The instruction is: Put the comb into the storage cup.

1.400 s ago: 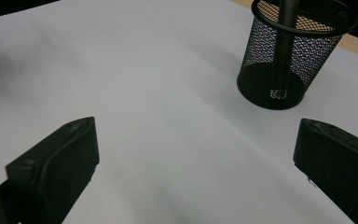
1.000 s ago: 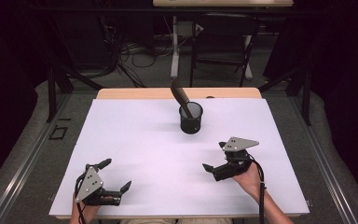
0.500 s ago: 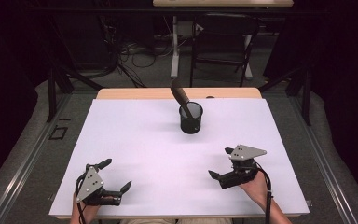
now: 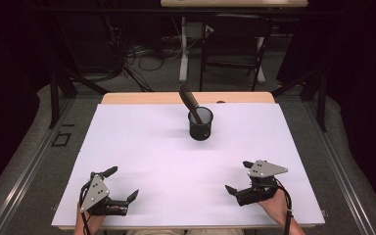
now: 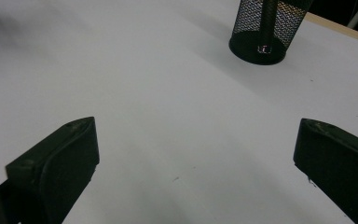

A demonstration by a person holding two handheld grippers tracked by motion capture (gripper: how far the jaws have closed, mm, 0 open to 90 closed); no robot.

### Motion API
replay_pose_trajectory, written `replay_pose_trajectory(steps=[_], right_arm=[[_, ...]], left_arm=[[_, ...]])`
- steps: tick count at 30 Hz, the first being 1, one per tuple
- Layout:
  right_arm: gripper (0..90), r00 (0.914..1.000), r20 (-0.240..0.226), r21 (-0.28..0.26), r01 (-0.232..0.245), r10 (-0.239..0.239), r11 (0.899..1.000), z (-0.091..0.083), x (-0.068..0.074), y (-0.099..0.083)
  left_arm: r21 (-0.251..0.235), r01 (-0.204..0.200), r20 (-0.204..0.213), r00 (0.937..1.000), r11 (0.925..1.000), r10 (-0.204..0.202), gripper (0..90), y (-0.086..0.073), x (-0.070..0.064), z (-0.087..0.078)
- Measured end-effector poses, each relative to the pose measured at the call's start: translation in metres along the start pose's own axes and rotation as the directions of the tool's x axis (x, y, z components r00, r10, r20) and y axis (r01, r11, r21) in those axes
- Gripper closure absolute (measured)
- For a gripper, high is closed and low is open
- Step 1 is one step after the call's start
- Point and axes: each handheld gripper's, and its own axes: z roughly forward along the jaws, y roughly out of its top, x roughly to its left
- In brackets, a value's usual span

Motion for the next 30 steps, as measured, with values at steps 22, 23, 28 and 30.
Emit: replay_pose_trajectory(steps=[22,23,28,30], right_arm=[[0.0,0.9984,0.056,-0.045,-0.007,0.010,0.999,-0.020,0.005,-0.014],[0.0,0.9984,0.055,-0.046,-0.009,0.011,0.999,-0.021,0.006,-0.015],[0.0,0.9979,0.064,-0.051,-0.010,0.014,0.999,-0.025,0.006,-0.017],[0.0,0.9981,0.060,-0.052,-0.010,0.014,0.999,-0.026,0.006,-0.018]], left_arm=[[0.002,-0.003,-0.002,1.0000,1.0000,0.003,0.6,0.000,0.000,0.000],[0.002,-0.003,-0.001,1.0000,1.0000,0.003,0.6,0.000,0.000,0.000],[0.002,-0.003,-0.001,1.0000,1.0000,0.003,0.6,0.000,-0.001,0.000],[0.002,-0.003,-0.002,1.0000,1.0000,0.003,0.6,0.000,-0.001,0.000]])
